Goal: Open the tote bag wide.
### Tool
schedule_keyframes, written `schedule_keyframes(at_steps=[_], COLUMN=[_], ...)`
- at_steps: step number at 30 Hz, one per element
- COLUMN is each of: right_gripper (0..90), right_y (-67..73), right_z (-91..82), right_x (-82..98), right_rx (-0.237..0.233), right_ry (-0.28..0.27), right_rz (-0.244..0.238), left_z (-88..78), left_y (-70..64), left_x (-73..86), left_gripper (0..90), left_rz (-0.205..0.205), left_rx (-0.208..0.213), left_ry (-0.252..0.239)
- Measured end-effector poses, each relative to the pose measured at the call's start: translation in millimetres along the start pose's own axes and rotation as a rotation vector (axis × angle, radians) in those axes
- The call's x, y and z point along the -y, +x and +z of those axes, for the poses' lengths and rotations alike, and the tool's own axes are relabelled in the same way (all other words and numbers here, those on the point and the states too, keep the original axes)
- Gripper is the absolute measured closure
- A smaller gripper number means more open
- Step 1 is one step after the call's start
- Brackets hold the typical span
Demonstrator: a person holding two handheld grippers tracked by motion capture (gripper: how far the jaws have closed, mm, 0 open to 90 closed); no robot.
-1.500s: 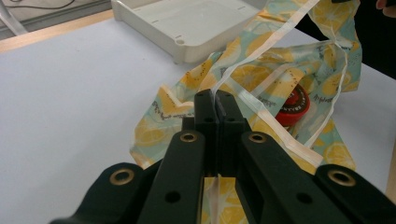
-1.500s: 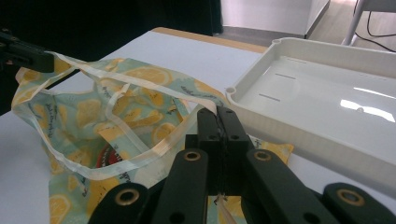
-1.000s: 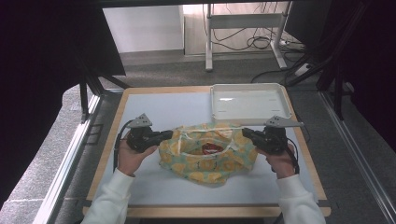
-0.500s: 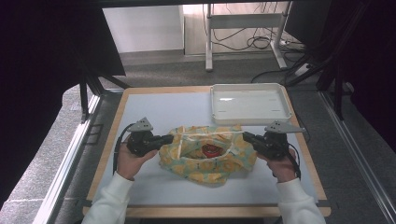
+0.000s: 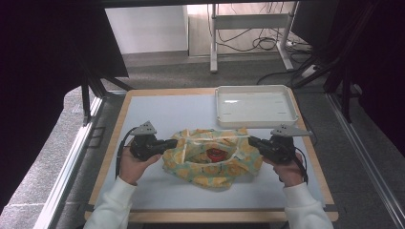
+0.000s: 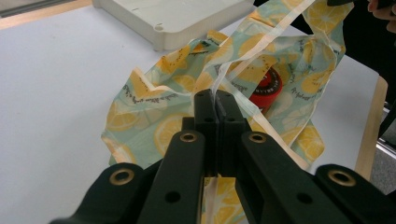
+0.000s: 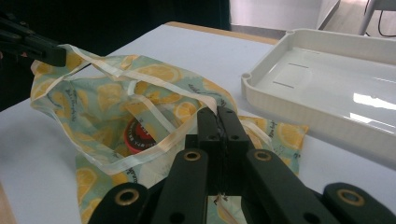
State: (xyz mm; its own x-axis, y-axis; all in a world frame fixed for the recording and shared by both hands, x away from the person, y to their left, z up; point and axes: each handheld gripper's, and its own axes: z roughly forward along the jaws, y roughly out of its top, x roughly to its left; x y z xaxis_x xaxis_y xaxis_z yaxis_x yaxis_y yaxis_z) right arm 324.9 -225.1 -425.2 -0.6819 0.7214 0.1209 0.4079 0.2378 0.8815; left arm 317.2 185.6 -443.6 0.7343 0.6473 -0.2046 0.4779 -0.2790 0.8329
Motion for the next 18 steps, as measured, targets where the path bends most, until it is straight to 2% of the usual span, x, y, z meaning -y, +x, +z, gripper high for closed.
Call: schedule_keyframes(at_steps=[5, 11, 15, 18], right_gripper=[88.7, 88.7, 88.7, 88.7], right_y=[2.9, 9.0, 14.6, 17.6], right_z=[-3.4, -7.3, -8.6, -9.5], right_x=[0.6, -0.1, 1.3, 4.1], right_rx=[-0.008, -0.041, -0.058, -0.063], right_ry=[-0.007, -0.027, -0.022, -0.008], right_rz=[0.002, -0.008, -0.025, -0.019], left_z=[-3.3, -4.6, -7.1, -8.3], left_y=[-4.9, -9.2, -10.5, -11.7], left_x=[1.4, 4.7, 7.9, 12.2], left_gripper=[90.0, 90.0, 90.0, 90.0], left_rz=[-0.002, -0.001, -0.007, -0.012], left_rx=[0.009, 0.025, 0.036, 0.040], left_ry=[-0.010, -0.011, -0.008, -0.002])
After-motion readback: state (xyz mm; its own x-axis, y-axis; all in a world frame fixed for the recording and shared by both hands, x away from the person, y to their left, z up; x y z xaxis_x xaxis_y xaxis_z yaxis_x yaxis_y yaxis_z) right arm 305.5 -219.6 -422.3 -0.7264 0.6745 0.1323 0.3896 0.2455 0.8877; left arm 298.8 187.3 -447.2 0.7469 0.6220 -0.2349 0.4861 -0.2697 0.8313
